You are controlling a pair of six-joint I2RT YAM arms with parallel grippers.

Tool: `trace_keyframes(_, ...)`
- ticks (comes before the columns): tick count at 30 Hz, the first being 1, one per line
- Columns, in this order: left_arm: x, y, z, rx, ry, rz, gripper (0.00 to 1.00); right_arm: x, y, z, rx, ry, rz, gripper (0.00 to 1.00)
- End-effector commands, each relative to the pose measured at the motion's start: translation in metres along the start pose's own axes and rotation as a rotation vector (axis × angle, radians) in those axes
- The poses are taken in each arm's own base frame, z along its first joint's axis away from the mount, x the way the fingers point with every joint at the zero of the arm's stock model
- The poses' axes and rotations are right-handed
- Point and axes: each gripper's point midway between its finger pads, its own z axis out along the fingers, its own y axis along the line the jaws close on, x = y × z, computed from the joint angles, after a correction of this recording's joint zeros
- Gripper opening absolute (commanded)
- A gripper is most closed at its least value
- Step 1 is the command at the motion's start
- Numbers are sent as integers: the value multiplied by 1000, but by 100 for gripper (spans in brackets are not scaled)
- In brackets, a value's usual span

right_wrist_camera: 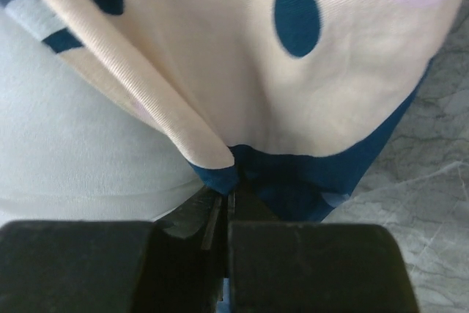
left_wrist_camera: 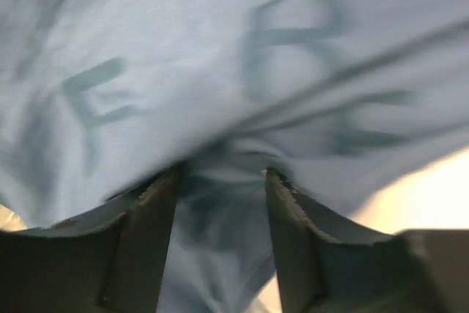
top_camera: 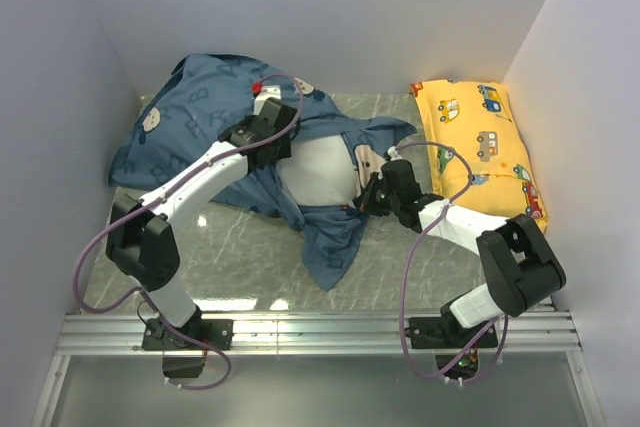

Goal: Remove the pillowcase from the pillow

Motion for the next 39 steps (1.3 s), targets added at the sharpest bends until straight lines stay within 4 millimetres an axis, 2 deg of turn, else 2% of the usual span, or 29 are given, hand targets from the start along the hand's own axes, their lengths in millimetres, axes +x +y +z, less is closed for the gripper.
trace_keyframes(1, -32, -31, -24, 78, -72, 26, 58, 7, 2, -2, -1, 26, -8, 0)
trace_keyframes(4, -42, -45, -41, 109, -102, 33, 69, 4, 5, -3, -10, 21, -7, 0)
trace_keyframes(9, -55, -63, -69, 160, -137, 43, 70, 3, 8, -4, -16, 22, -11, 0)
trace_keyframes(11, -55, -76, -85, 204, -146, 61, 75, 1, 9, -5, -18, 16, -12, 0)
trace_keyframes(13, -47, -90, -95, 243, -137, 67, 80, 0, 9, -6, -19, 13, -13, 0)
trace_keyframes(16, -14, -116, -98, 307, -86, 83, 89, -2, 11, -8, -22, 4, -12, 0)
trace_keyframes(19, 27, -129, -86, 289, -36, 124, 94, -3, 11, -10, -24, -5, -10, 0)
trace_keyframes(20, 47, -129, -73, 260, -4, 148, 95, -4, 12, -11, -27, -8, -9, 0)
trace_keyframes(21, 55, -134, -69, 262, 8, 145, 97, -3, 11, -11, -25, -6, -9, 0)
trace_keyframes(22, 72, -138, -61, 255, 30, 170, 98, -2, 11, -11, -26, -7, -10, 0)
trace_keyframes(24, 78, -136, -51, 203, 9, 164, 99, -2, 10, -12, -24, -11, -11, 0)
trace_keyframes(25, 87, -133, -38, 158, 15, 185, 99, -2, 9, -12, -21, -10, -12, 0)
trace_keyframes(27, 92, -129, -25, 91, 14, 199, 99, 0, 9, -12, -26, -7, -11, 0)
trace_keyframes(28, 102, -127, -11, 40, 16, 227, 99, 0, 10, -12, -29, -7, -10, 0)
trace_keyframes(29, 103, -130, -6, 29, 16, 227, 99, 0, 9, -13, -31, -11, -10, 0)
trace_keyframes(30, 109, -129, 0, 11, 29, 238, 95, 0, 11, -14, -35, -11, -10, 0)
trace_keyframes(31, 114, -132, 12, -16, 38, 252, 86, 0, 10, -14, -37, -12, -12, 0)
trace_keyframes(32, 116, -133, 16, -31, 43, 259, 71, -2, 13, -16, -43, -18, -16, 0)
trace_keyframes(33, 116, -133, 19, -42, 48, 261, 32, -2, 13, -18, -48, -19, -22, 0)
trace_keyframes(35, 105, -139, 21, -38, 38, 245, 0, -3, 16, -22, -60, -24, -34, 0)
trace_keyframes(36, 97, -141, 19, -27, 28, 236, 0, -3, 16, -23, -59, -27, -47, 1)
trace_keyframes(37, 79, -148, 11, 1, -4, 203, 0, -4, 18, -25, -62, -32, -56, 2)
trace_keyframes(39, 58, -152, 2, 30, -33, 191, 0, 0, 17, -26, -56, -25, -67, 0)
